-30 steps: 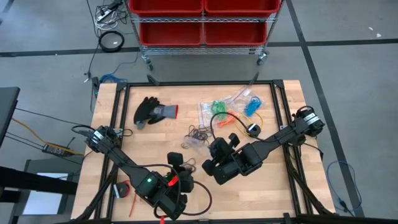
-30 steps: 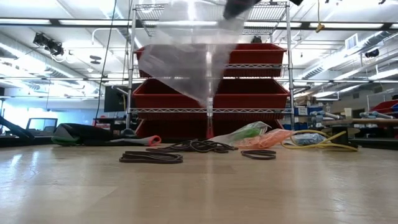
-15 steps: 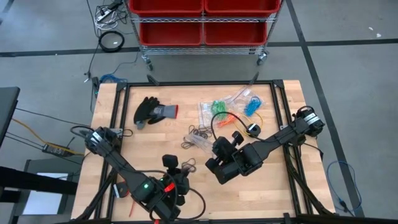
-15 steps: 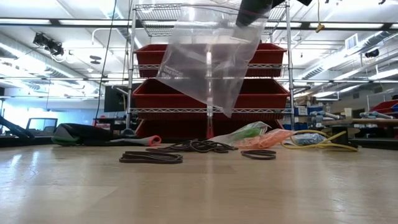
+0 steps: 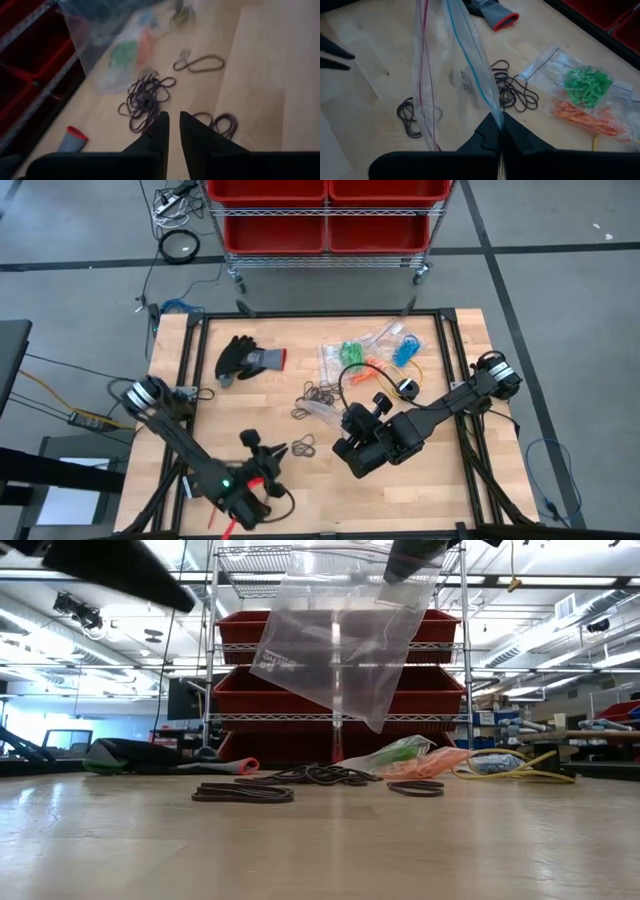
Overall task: Sort rubber bands
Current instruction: Open the transparent zip bag
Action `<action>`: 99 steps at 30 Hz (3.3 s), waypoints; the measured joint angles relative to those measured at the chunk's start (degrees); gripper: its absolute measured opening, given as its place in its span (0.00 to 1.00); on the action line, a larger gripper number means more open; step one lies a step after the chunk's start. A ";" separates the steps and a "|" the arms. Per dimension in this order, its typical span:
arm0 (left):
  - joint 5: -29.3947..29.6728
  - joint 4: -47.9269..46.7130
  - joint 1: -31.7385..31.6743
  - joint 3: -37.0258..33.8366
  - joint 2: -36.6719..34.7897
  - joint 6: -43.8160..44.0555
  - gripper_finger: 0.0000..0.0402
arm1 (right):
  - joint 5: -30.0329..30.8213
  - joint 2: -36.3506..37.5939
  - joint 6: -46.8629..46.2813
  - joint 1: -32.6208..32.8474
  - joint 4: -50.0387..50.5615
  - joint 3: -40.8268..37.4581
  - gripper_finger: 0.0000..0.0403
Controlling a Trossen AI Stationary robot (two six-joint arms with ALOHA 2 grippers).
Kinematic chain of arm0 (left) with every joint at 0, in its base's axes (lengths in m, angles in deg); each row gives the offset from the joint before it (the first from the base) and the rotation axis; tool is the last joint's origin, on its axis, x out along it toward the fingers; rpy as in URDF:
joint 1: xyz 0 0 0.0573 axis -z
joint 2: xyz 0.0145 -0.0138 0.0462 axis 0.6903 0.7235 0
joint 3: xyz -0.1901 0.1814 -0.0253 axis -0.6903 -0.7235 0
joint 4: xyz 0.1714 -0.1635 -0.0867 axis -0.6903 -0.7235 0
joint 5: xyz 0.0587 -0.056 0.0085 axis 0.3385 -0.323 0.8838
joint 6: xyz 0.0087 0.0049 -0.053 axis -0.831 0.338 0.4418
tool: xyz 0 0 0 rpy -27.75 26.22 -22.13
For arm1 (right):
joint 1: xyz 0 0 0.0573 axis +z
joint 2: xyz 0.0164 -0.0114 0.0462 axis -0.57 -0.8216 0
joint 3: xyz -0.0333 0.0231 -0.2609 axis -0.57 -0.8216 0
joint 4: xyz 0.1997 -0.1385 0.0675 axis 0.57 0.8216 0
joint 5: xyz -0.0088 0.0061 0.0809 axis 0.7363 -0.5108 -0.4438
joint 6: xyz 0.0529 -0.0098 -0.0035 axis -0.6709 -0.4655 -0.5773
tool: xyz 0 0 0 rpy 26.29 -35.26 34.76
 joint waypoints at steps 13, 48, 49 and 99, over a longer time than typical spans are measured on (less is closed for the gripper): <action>-16.58 56.97 -4.78 -33.76 -20.06 -24.90 0.12 | -0.09 0.00 -0.36 -0.04 -0.22 0.00 0.00; -21.05 107.71 -11.53 -58.14 -21.34 -38.27 0.12 | -1.35 0.02 -0.13 -0.92 -3.83 0.00 0.00; -21.06 107.69 -11.73 -58.14 -21.34 -38.27 0.12 | -1.35 0.02 -0.13 -0.92 -3.80 0.00 0.00; -33.82 34.13 -15.87 -7.71 -26.41 -66.53 0.17 | -10.58 0.02 8.47 -0.07 -7.30 0.00 0.00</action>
